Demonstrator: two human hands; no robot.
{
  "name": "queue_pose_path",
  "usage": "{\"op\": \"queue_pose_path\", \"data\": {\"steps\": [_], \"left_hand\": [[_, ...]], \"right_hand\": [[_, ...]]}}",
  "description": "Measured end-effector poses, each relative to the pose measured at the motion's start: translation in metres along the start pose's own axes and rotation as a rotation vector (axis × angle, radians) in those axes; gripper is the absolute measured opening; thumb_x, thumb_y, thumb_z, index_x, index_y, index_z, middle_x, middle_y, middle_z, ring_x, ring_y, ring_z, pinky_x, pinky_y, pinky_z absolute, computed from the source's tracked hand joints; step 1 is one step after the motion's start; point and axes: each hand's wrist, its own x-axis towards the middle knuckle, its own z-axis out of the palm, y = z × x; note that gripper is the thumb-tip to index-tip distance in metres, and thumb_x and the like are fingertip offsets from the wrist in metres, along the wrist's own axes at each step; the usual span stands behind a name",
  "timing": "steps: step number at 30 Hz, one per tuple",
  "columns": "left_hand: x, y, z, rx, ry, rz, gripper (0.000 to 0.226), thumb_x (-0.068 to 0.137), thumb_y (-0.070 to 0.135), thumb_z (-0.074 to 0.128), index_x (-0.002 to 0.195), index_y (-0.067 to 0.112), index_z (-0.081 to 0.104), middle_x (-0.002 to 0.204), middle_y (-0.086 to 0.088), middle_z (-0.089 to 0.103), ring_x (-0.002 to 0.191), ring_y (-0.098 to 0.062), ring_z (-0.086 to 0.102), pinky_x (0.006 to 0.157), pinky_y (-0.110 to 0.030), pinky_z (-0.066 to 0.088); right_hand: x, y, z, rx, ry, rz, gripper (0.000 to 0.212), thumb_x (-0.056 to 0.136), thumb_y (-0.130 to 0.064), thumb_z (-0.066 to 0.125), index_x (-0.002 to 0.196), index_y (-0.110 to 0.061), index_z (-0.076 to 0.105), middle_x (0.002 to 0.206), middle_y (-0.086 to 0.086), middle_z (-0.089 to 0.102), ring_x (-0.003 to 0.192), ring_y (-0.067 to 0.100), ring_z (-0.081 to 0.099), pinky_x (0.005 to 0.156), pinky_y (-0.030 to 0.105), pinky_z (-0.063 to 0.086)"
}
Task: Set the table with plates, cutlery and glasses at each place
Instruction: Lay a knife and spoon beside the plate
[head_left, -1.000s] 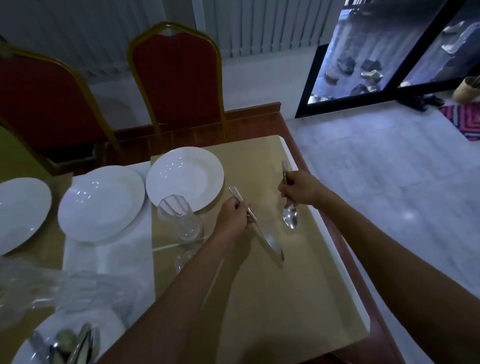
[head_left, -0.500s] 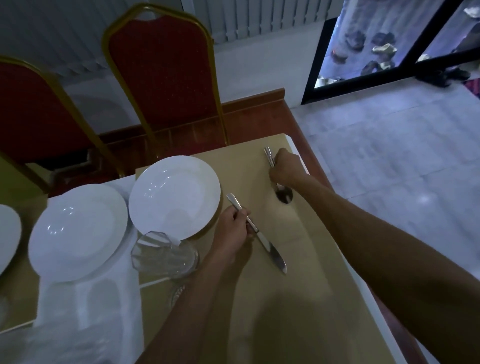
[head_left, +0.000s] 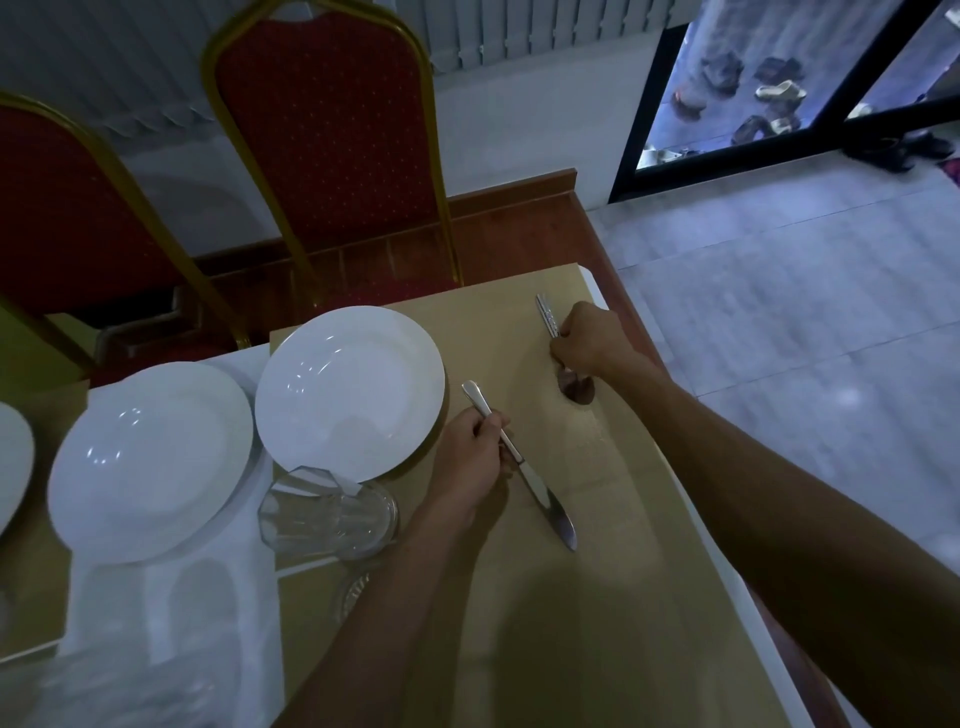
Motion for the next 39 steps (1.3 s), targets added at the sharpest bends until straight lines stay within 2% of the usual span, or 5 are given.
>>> {"op": "queue_pose_path", "data": {"steps": [10, 14, 21, 33, 39], "left_hand": [[-0.007, 0.012, -0.003, 0.012, 0.017, 0.044, 0.023, 0.102, 0.030, 0.049, 0.100, 0.017, 0.069, 0.092, -0.006, 0.070, 0.087, -0.021, 0.068, 0.090, -0.046, 0.058], [-0.008, 0.016, -0.003, 0.047, 0.049, 0.093, 0.023, 0.100, 0.032, 0.053, 0.097, 0.022, 0.074, 0.087, -0.002, 0.069, 0.080, -0.017, 0.061, 0.073, -0.035, 0.051], [-0.007, 0.039, -0.001, -0.037, 0.183, 0.119, 0.027, 0.104, 0.033, 0.045, 0.099, 0.025, 0.071, 0.098, 0.008, 0.069, 0.090, -0.009, 0.060, 0.081, -0.029, 0.053], [-0.017, 0.054, -0.002, -0.239, 0.093, 0.072, 0.029, 0.105, 0.033, 0.043, 0.096, 0.022, 0.068, 0.094, 0.008, 0.060, 0.088, -0.008, 0.055, 0.068, -0.023, 0.048], [-0.018, 0.049, -0.008, -0.218, 0.048, 0.060, 0.038, 0.105, 0.038, 0.039, 0.086, 0.029, 0.070, 0.104, -0.002, 0.066, 0.112, -0.025, 0.059, 0.101, -0.045, 0.050]], "right_hand": [[-0.007, 0.005, -0.005, -0.074, -0.050, 0.031, 0.015, 0.086, -0.017, 0.066, 0.090, -0.003, 0.067, 0.072, 0.007, 0.064, 0.072, 0.023, 0.069, 0.072, 0.037, 0.061], [-0.029, -0.003, -0.016, 0.017, 0.089, -0.018, 0.016, 0.088, -0.019, 0.066, 0.085, -0.004, 0.071, 0.076, 0.009, 0.069, 0.070, 0.020, 0.068, 0.073, 0.039, 0.061], [-0.122, -0.012, -0.026, 0.529, -0.564, -0.070, 0.028, 0.100, -0.029, 0.057, 0.093, -0.008, 0.074, 0.085, 0.002, 0.073, 0.054, 0.008, 0.051, 0.051, 0.023, 0.042], [-0.138, -0.025, -0.027, 0.781, -0.734, -0.138, 0.028, 0.102, -0.022, 0.053, 0.106, 0.004, 0.065, 0.063, -0.004, 0.057, 0.054, 0.008, 0.043, 0.051, 0.021, 0.033], [-0.132, -0.024, -0.034, 0.830, -0.751, -0.076, 0.031, 0.088, -0.027, 0.064, 0.096, 0.003, 0.065, 0.048, -0.002, 0.045, 0.042, 0.007, 0.038, 0.045, 0.019, 0.031]]}}
